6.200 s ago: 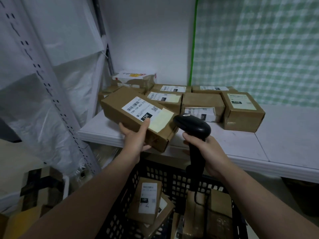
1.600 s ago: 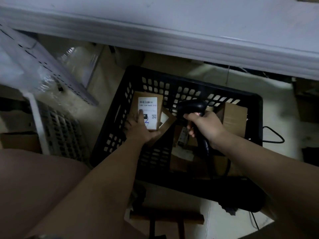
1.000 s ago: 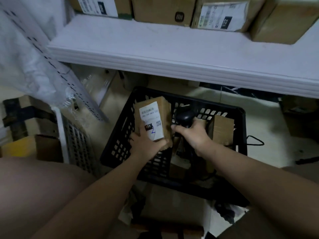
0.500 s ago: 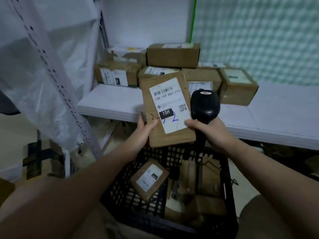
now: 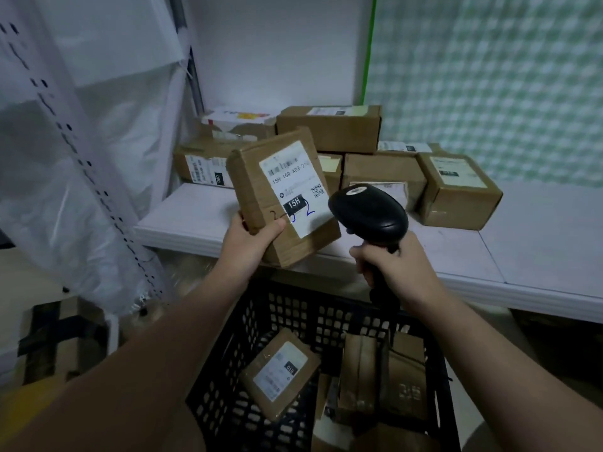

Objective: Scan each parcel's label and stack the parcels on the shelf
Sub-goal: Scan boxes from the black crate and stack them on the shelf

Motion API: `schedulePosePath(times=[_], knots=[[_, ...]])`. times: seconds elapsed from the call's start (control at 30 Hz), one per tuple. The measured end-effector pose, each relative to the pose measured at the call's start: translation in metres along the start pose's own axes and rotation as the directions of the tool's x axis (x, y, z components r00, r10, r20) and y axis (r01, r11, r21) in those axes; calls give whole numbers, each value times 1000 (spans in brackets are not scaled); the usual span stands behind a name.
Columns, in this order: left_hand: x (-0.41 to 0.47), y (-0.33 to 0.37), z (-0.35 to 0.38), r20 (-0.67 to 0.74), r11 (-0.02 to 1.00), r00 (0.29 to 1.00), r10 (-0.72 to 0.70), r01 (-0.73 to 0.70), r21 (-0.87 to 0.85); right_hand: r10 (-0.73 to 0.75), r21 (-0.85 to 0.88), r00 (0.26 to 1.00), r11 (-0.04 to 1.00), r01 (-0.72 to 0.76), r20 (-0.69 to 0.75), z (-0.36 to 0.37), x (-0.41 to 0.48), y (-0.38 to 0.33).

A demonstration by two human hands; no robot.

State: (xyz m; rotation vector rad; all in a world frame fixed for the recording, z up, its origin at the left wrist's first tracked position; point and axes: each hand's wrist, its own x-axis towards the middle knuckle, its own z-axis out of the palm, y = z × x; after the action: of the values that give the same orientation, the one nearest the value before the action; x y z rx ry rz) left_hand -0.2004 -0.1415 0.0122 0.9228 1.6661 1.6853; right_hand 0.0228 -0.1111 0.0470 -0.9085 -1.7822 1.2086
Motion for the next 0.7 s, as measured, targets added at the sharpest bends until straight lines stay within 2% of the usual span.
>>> schedulePosePath(times=[0.07,0.17,0.37,0.7], knots=[[-2,-3,6,13,999,1000,2,-3,33,-36,-29,999,999,37,40,2,-3,-3],[-4,-5,10,22,998,1000,22,-23,57,-72,30,997,997,70,39,5,-5,-7],[-2,-3,12,13,998,999,38,-39,47,-30,78,1000,996,30,-5,0,-2,-2],[-2,-5,12,25,996,999,39,-41,79,-32,94,999,995,30,18,-3,-5,-4]])
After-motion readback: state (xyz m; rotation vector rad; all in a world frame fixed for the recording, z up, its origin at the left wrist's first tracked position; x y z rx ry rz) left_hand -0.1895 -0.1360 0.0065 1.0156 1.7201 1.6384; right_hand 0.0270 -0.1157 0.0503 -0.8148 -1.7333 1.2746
